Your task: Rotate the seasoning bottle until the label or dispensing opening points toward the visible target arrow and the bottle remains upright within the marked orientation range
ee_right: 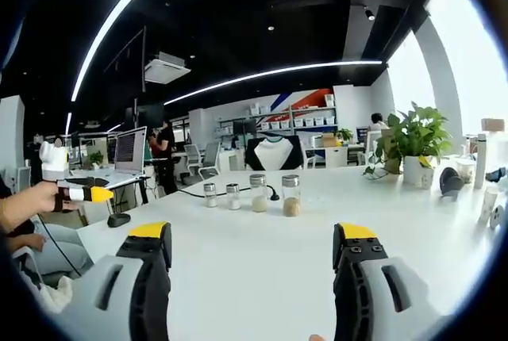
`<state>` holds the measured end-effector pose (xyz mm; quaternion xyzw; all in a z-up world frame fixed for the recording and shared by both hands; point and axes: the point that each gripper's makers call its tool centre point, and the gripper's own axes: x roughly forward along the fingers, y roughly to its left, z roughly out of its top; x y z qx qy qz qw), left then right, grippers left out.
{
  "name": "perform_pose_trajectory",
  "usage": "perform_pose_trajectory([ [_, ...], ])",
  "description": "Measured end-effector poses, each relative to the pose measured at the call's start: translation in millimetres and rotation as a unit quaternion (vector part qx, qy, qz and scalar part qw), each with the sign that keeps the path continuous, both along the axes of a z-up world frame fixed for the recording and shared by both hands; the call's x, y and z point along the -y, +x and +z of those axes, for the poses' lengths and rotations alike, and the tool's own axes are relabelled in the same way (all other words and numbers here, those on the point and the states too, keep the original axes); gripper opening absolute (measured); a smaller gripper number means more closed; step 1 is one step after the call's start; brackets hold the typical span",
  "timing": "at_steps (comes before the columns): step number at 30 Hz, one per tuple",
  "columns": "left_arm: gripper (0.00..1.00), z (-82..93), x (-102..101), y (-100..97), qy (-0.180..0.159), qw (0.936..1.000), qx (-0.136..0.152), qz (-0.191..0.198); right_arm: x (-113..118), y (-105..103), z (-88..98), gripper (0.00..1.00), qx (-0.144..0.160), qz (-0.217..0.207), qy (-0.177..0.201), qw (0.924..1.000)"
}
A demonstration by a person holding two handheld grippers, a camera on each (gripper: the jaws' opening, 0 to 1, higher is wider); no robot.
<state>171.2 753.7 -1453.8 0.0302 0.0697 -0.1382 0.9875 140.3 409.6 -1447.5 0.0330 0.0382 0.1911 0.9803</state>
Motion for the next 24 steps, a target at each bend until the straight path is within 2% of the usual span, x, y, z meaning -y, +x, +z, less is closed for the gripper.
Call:
perform_pose_trajectory([
  [8, 0.88, 6.7, 3, 4.5, -0.006, 1.0000, 0.008, 0.002, -4, 0, 5.5, 0.84, 0.012, 0.007, 0.000, 0.9999],
  [12, 0.94, 8.7, 6, 5.9, -0.003, 0.9999, 0.013, 0.000, -2, 1, 4.0, 0.88, 0.011, 0.003, -0.002, 0.9999],
  [17, 1.00, 10.9, 5, 6.4, -0.003, 0.9998, 0.021, 0.004, 2, 2, 4.4, 0.99, 0.015, -0.009, -0.006, 0.9998],
  [24, 1.00, 12.2, 2, 6.0, -0.004, 0.9997, 0.025, 0.007, 3, 2, 5.1, 1.00, 0.016, -0.008, -0.005, 0.9998],
])
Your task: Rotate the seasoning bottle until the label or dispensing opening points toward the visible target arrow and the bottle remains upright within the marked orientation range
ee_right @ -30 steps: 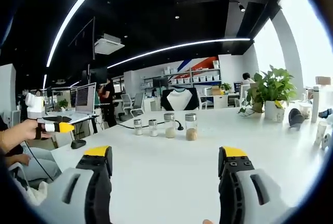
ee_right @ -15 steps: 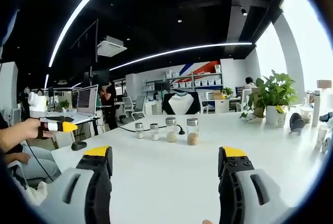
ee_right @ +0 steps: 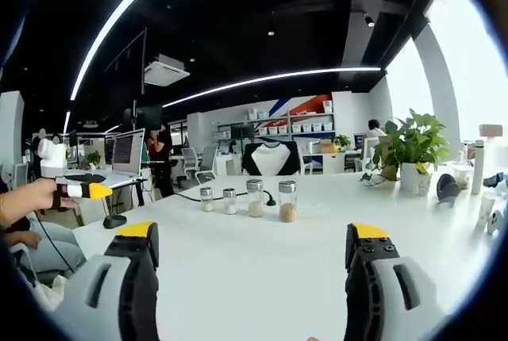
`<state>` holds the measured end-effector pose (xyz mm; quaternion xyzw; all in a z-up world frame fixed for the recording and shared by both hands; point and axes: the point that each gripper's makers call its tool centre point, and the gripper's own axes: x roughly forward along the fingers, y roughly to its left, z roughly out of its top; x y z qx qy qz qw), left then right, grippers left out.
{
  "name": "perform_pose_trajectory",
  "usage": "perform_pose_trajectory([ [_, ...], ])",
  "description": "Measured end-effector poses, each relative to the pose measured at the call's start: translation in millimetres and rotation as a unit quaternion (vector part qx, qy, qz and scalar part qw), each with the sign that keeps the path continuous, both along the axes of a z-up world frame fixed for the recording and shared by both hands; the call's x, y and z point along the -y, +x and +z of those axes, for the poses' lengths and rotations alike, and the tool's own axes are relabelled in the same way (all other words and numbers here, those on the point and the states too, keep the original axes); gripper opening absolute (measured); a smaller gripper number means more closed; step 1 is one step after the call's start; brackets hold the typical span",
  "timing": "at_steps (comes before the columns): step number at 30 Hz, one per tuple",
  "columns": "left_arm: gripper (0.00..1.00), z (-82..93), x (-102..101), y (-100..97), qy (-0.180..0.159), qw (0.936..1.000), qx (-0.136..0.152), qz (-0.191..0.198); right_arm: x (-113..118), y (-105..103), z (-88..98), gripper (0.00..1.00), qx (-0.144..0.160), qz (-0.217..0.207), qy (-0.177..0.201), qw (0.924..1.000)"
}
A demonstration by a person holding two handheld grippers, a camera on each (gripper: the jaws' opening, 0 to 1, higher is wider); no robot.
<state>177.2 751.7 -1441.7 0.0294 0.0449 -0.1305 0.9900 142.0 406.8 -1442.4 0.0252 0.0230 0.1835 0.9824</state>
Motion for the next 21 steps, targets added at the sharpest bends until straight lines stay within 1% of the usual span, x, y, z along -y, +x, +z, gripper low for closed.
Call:
perform_pose_trajectory([
  [4, 1.00, 0.1, -2, 1.9, 0.000, 1.0000, 0.000, 0.001, 1, 0, -0.2, 1.00, 0.000, 0.001, -0.002, 1.0000],
  [9, 1.00, 3.0, 1, 5.5, -0.008, 1.0000, -0.001, -0.002, 2, 2, -1.0, 0.99, -0.004, 0.003, -0.006, 1.0000],
  [14, 1.00, 4.5, 4, 12.5, 0.011, 0.9999, -0.003, -0.011, 2, 3, 2.7, 0.97, 0.000, 0.003, -0.001, 1.0000],
  [17, 1.00, 4.6, 6, 18.5, 0.031, 0.9994, -0.001, -0.019, 1, 3, 3.2, 0.96, -0.001, 0.004, 0.002, 1.0000],
  [21, 1.00, 4.8, 6, 24.8, 0.039, 0.9990, 0.000, -0.020, 1, 2, 2.7, 0.95, -0.003, 0.005, -0.002, 1.0000],
])
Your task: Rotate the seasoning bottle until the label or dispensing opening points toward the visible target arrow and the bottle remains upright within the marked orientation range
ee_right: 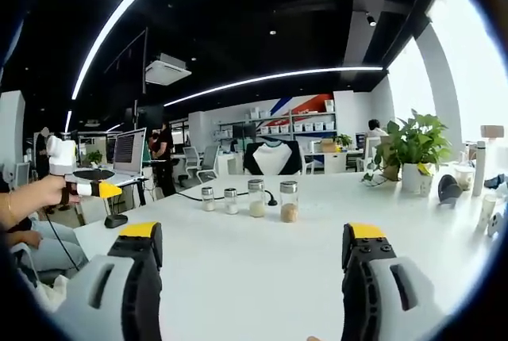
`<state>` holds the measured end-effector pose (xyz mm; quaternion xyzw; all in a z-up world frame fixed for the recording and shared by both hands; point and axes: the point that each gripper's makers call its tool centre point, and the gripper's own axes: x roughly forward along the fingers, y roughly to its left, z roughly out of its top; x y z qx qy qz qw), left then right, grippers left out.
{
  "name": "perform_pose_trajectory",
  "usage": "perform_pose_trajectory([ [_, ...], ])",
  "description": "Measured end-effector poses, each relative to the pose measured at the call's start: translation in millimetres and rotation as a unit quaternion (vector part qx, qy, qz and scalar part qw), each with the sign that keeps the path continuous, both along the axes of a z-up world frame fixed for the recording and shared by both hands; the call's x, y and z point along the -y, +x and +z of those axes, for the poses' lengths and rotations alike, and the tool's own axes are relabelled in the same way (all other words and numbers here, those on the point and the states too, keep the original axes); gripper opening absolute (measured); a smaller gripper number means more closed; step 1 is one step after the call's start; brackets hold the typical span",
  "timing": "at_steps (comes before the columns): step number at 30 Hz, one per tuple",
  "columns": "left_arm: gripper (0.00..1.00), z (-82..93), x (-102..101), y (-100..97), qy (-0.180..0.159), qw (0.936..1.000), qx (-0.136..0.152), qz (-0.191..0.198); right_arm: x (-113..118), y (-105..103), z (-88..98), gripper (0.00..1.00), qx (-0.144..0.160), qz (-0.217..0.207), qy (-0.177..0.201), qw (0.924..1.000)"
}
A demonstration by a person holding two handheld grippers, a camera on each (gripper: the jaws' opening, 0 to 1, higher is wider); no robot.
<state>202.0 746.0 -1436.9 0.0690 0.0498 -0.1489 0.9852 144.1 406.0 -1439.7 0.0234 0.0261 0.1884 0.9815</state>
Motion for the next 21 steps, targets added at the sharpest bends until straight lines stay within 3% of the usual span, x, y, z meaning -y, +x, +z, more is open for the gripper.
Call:
perform_pose_trajectory([
  [15, 0.98, 0.2, 0, 32.6, 0.040, 0.9991, 0.005, -0.015, 6, -3, -3.6, 0.92, -0.007, -0.001, 0.002, 1.0000],
  [21, 0.97, -3.8, 0, 47.5, 0.037, 0.9992, -0.003, -0.016, 6, -1, -6.8, 0.91, -0.013, -0.003, -0.001, 0.9999],
])
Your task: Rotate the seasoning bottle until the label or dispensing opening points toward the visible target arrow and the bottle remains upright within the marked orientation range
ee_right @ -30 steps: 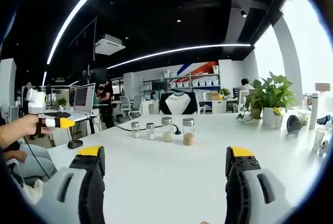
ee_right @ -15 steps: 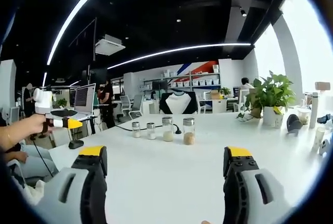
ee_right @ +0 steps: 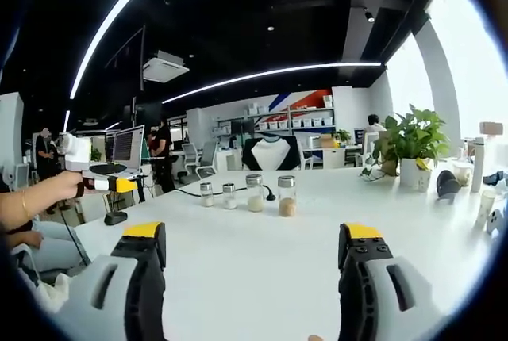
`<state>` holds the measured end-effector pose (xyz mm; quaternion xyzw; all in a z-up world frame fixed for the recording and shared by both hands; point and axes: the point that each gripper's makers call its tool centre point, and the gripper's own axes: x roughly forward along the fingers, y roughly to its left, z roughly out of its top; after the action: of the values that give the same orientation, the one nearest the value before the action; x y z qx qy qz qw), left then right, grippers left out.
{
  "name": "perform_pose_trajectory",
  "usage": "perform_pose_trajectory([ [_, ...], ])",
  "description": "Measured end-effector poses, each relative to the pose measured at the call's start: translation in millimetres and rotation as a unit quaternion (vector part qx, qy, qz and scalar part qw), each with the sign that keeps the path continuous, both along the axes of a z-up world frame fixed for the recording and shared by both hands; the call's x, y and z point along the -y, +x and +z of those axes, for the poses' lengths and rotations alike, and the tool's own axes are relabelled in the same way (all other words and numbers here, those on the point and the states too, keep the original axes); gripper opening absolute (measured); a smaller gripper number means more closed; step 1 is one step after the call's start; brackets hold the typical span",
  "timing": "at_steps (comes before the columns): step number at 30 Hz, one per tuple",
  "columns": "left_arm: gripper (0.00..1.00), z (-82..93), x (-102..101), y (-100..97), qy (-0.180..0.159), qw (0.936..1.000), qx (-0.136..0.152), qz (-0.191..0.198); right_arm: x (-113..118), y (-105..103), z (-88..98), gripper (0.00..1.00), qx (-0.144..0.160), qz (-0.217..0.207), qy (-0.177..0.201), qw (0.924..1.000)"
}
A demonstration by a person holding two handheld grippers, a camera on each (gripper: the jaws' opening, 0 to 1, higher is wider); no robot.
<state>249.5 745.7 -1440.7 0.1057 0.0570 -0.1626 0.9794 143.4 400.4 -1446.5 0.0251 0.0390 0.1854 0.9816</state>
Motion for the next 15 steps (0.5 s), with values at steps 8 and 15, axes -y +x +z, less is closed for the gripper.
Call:
perform_pose_trajectory([
  [8, 0.96, -15.1, 9, 20.0, 0.001, 0.9998, -0.017, -0.013, -2, 3, -3.2, 0.89, -0.006, 0.005, -0.002, 1.0000],
  [15, 0.96, -11.1, 18, 33.7, 0.005, 0.9996, -0.012, -0.024, -3, 4, -4.3, 0.89, -0.010, 0.003, -0.003, 0.9999],
])
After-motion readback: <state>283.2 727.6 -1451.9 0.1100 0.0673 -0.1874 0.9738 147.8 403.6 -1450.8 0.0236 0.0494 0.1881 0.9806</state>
